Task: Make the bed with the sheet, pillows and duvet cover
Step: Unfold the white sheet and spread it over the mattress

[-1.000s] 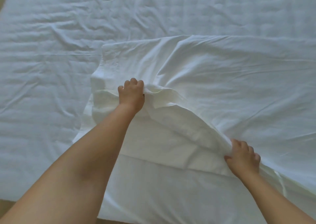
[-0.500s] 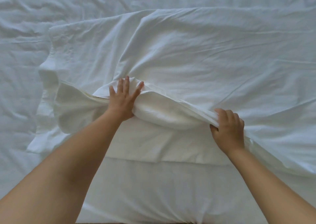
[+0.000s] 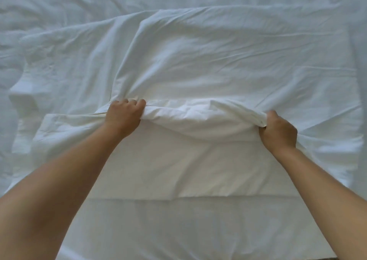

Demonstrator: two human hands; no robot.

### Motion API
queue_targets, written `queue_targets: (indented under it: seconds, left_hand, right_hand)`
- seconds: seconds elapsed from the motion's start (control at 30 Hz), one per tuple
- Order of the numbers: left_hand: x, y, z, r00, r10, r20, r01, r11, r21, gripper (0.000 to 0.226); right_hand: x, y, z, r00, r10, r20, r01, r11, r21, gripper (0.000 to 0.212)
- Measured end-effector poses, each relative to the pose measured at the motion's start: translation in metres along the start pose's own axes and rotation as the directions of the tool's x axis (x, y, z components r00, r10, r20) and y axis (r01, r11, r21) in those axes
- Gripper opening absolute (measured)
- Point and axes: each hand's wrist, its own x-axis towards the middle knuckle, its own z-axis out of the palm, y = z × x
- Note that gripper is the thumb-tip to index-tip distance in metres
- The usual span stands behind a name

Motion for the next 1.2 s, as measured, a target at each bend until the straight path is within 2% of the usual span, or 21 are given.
queue_targets:
  seconds: [0.07, 0.13, 0.23, 0.3, 0.33, 0.4, 0.47, 0.53, 0.57, 0.67, 0.77, 0.83, 0.87, 0.9, 0.93, 0.97, 1.0, 1.1, 1.2]
  left_hand:
    - [0.019, -0.008, -0.015, 1.000, -0.008, 0.011, 0.007, 1.000, 0.010, 0.024]
    - [0.039, -0.019, -0.033, 0.999, -0.017, -0.039, 0.018, 1.000, 0.015, 0.024]
    - [0.074, -0.041, -0.057, 0.971, 0.011, -0.240, -0.002, 0.999, 0.034, 0.025]
    - [0.100, -0.053, -0.068, 0.924, -0.108, -0.367, 0.120, 0.993, 0.012, 0.038]
    - [0.112, -0.054, -0.072, 0.913, -0.208, -0.351, 0.214, 0.976, -0.022, 0.047]
    - [0.127, -0.046, -0.074, 0.920, -0.325, -0.220, 0.312, 0.946, -0.090, 0.064]
    - [0.132, -0.031, -0.062, 0.969, -0.229, -0.087, 0.225, 0.973, -0.056, 0.083]
    - [0.130, -0.018, -0.045, 0.987, -0.161, 0.020, 0.161, 0.987, -0.016, 0.103]
    - [0.130, -0.015, -0.037, 0.986, -0.156, 0.063, 0.158, 0.987, -0.014, 0.109]
    - [0.134, -0.016, -0.022, 0.974, -0.108, 0.201, 0.115, 0.993, -0.024, 0.125]
    - [0.132, -0.016, -0.015, 0.960, -0.076, 0.269, 0.071, 0.997, 0.030, 0.129]
    - [0.130, -0.018, -0.021, 0.986, -0.021, 0.165, 0.012, 0.998, 0.055, 0.111]
    - [0.133, -0.022, -0.029, 0.995, 0.073, 0.065, -0.078, 0.993, 0.085, 0.093]
    - [0.139, -0.027, -0.039, 0.982, 0.186, -0.034, -0.180, 0.975, 0.129, 0.072]
    - [0.151, -0.035, -0.051, 0.955, 0.252, -0.158, -0.221, 0.957, 0.189, 0.055]
    - [0.167, -0.043, -0.067, 0.938, 0.262, -0.228, -0.210, 0.950, 0.230, 0.046]
    - [0.187, -0.050, -0.086, 0.942, 0.236, -0.240, -0.177, 0.954, 0.243, 0.041]
    - [0.244, -0.061, -0.140, 0.943, 0.003, -0.333, 0.080, 0.969, 0.235, 0.030]
    - [0.290, -0.070, -0.176, 0.894, -0.152, -0.421, 0.262, 0.941, 0.216, 0.032]
  right_hand:
    - [0.032, -0.009, -0.023, 0.996, -0.046, -0.071, 0.048, 0.998, 0.030, 0.011]
    - [0.065, -0.020, -0.048, 0.984, -0.101, -0.147, 0.109, 0.993, 0.043, 0.012]
    - [0.108, -0.036, -0.077, 0.945, -0.145, -0.294, 0.174, 0.982, 0.074, 0.028]
    - [0.127, -0.049, -0.084, 0.916, -0.121, -0.381, 0.157, 0.985, 0.065, 0.050]
    - [0.131, -0.056, -0.082, 0.915, -0.105, -0.390, 0.136, 0.989, 0.052, 0.064]
    - [0.124, -0.068, -0.066, 0.960, -0.097, -0.261, 0.101, 0.995, 0.001, 0.091]
    - [0.108, -0.072, -0.036, 0.996, -0.084, -0.016, 0.082, 0.991, -0.101, 0.109]
    - [0.099, -0.066, -0.008, 0.989, -0.051, 0.138, 0.075, 0.981, -0.178, 0.115]
    - [0.101, -0.063, 0.000, 0.988, -0.038, 0.151, 0.066, 0.981, -0.183, 0.114]
    - [0.114, -0.062, 0.008, 0.997, -0.044, 0.070, 0.056, 0.983, -0.177, 0.099]
    - [0.123, -0.064, 0.008, 0.997, -0.068, 0.022, 0.071, 0.976, -0.204, 0.067]
    - [0.130, -0.063, -0.001, 0.979, -0.184, -0.093, 0.170, 0.975, -0.143, 0.037]
    - [0.137, -0.064, -0.010, 0.957, -0.252, -0.142, 0.236, 0.964, -0.118, 0.026]
    - [0.148, -0.067, -0.023, 0.934, -0.310, -0.176, 0.294, 0.949, -0.114, 0.018]
    - [0.165, -0.070, -0.039, 0.908, -0.362, -0.210, 0.340, 0.931, -0.132, 0.013]
    - [0.187, -0.077, -0.058, 0.886, -0.395, -0.242, 0.364, 0.917, -0.164, 0.010]
    - [0.211, -0.085, -0.078, 0.869, -0.409, -0.278, 0.364, 0.909, -0.202, 0.007]
    - [0.274, -0.114, -0.132, 0.819, -0.414, -0.398, 0.340, 0.908, -0.246, 0.006]
    - [0.318, -0.139, -0.167, 0.745, -0.420, -0.518, 0.321, 0.907, -0.273, 0.011]
